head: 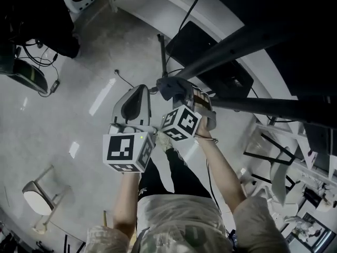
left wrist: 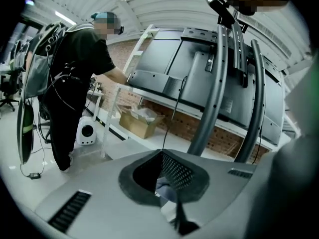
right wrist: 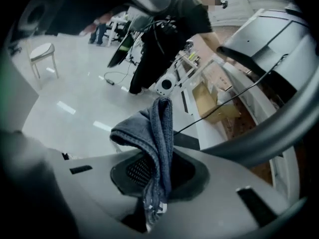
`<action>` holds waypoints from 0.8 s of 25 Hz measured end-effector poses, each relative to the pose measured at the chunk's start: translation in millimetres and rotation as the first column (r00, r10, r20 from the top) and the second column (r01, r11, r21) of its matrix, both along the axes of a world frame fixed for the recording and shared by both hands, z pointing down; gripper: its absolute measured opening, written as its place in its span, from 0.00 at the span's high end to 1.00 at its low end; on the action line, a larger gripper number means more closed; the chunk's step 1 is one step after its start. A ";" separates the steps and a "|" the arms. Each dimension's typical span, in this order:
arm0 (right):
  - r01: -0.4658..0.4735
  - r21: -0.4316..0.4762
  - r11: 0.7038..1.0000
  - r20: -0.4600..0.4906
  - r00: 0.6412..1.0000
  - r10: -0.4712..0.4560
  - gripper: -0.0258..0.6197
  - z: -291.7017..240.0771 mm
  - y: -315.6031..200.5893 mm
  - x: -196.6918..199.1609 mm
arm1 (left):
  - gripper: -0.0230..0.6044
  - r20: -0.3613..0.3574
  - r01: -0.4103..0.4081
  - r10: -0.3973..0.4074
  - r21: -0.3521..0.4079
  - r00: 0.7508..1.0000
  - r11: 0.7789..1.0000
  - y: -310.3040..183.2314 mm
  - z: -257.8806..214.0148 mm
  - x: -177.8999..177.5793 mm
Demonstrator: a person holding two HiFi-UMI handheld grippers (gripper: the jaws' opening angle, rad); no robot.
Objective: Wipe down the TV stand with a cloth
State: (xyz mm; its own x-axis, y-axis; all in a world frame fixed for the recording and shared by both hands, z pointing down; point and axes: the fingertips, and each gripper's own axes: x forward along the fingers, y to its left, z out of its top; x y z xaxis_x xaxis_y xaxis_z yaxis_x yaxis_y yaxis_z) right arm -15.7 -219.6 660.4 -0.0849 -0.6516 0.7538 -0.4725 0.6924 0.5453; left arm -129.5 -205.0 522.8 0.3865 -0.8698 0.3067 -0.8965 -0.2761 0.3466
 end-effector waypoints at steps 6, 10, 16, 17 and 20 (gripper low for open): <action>-0.058 0.145 0.988 0.343 0.939 0.005 0.86 -160.8 -7.7 -38.1 | 0.94 0.037 0.099 -0.106 0.163 0.994 0.982 12.4 -122.5 -18.9; -0.094 0.297 0.950 0.583 0.806 -0.103 0.86 -280.4 -1.5 -49.8 | 0.94 0.075 0.135 -0.170 0.343 0.983 0.929 24.7 -211.6 -30.9; -0.205 0.353 0.913 0.837 0.506 -0.210 0.86 -387.6 51.6 -23.4 | 0.94 0.107 0.060 -0.136 0.530 0.985 0.846 67.3 -298.3 2.3; -0.202 0.355 0.913 0.847 0.483 -0.222 0.86 -395.2 61.2 -22.6 | 0.94 0.140 0.040 -0.140 0.553 0.980 0.833 75.0 -307.6 6.3; -0.216 0.387 0.897 0.847 0.468 -0.253 0.86 -413.6 79.8 -15.8 | 0.94 0.230 0.018 -0.195 0.601 0.953 0.799 88.2 -328.1 11.9</action>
State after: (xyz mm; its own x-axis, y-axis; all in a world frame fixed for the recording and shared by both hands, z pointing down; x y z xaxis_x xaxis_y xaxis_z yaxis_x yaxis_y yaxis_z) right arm -31.4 -139.8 246.8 -0.5455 -0.8367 -0.0492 -0.8376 0.5422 0.0667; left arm -117.6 -116.8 194.7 0.2603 -0.9448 -0.1990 -0.9641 -0.2431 -0.1071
